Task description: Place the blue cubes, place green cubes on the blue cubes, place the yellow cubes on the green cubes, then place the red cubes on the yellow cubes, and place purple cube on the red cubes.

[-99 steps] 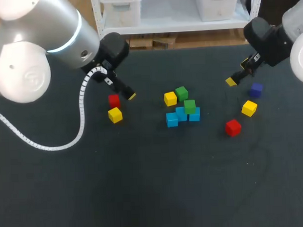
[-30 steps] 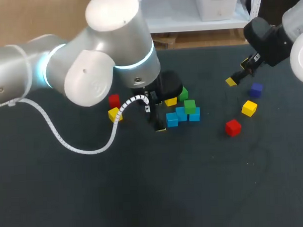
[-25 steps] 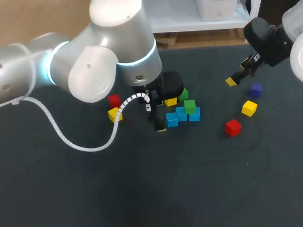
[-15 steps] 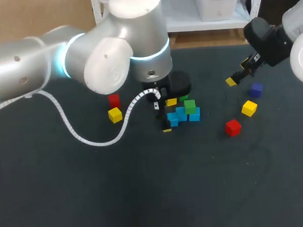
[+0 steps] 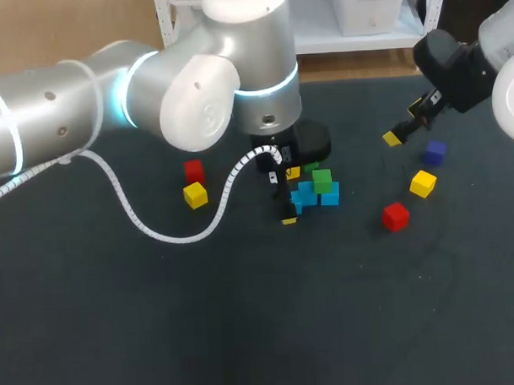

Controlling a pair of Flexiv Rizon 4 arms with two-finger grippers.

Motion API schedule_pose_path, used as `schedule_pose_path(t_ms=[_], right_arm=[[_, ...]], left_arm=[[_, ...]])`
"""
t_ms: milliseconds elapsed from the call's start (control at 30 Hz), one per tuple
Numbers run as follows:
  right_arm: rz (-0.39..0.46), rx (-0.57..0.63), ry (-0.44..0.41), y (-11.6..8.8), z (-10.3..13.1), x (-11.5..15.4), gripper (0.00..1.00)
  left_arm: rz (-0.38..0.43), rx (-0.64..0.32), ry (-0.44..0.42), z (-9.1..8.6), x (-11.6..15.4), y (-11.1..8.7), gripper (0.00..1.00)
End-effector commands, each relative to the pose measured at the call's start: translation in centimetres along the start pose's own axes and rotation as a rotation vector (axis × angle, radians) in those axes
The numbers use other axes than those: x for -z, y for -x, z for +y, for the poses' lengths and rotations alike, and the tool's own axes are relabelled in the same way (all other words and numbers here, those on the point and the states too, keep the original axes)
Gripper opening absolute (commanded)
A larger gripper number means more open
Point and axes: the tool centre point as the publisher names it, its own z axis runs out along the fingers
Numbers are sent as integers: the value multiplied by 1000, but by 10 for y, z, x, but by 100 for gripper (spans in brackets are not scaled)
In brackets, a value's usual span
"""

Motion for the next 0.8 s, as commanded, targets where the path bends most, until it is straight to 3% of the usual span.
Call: schedule_pose_path(t_ms=[33, 167, 233, 267, 367, 433, 600, 800], right_arm=[[-1, 0, 0, 0, 0, 0, 100], [-1, 0, 0, 0, 0, 0, 100], [-1, 0, 0, 0, 0, 0, 100], [-1, 0, 0, 0, 0, 0, 100], [-1, 0, 0, 0, 0, 0, 100], [-1, 0, 0, 0, 0, 0, 100], [-1, 0, 0, 0, 0, 0, 100], [-1, 0, 0, 0, 0, 0, 100]], left_arm=[[0, -3, 2, 0, -2, -2, 95], [4, 1, 1, 0, -5, -3, 94], [4, 7, -1, 1, -6, -4, 88], [3, 8, -2, 1, -6, -4, 81], [0, 13, -2, 1, -6, -4, 72], [-3, 17, -1, 2, -6, -4, 47], [-7, 19, 4, 3, -7, -3, 40], [-11, 5, 8, 3, -6, -3, 22]])
